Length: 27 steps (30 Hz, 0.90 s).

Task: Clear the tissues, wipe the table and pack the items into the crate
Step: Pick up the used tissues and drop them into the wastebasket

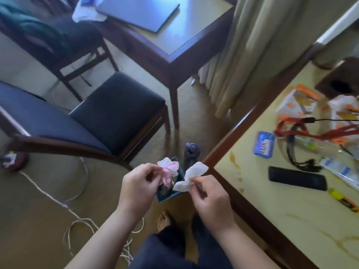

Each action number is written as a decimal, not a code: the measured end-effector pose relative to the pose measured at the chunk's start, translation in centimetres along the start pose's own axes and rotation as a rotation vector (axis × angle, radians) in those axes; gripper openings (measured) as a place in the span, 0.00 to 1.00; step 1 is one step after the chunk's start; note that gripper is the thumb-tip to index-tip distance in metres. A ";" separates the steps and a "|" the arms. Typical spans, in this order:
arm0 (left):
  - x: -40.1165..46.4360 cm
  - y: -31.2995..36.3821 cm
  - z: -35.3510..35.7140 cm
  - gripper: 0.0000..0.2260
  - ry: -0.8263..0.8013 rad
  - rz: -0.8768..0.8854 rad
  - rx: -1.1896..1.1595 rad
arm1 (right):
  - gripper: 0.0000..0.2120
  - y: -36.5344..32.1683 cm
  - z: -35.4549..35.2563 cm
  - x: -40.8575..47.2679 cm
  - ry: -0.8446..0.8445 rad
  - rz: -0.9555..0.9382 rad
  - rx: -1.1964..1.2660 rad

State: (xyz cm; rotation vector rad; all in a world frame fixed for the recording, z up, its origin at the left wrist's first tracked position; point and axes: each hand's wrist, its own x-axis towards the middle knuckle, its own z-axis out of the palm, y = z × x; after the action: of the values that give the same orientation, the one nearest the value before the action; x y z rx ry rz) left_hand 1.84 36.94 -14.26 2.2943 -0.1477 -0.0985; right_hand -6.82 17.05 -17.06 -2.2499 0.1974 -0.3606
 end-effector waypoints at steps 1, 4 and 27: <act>0.0 -1.2 0.4 0.07 -0.002 -0.035 -0.004 | 0.08 0.4 1.3 -0.4 -0.035 0.037 -0.003; 0.5 -5.0 2.8 0.06 -0.009 -0.120 0.023 | 0.10 3.0 5.6 -0.9 -0.184 0.158 -0.012; 2.6 -20.0 17.2 0.11 -0.249 -0.606 -0.049 | 0.21 14.3 19.3 1.6 -0.868 0.467 -0.080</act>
State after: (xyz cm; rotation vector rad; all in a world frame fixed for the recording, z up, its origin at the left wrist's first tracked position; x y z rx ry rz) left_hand 3.84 37.11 -40.70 2.1974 0.4233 -0.6897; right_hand 0.56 21.27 -39.56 -2.1447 0.2603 0.8688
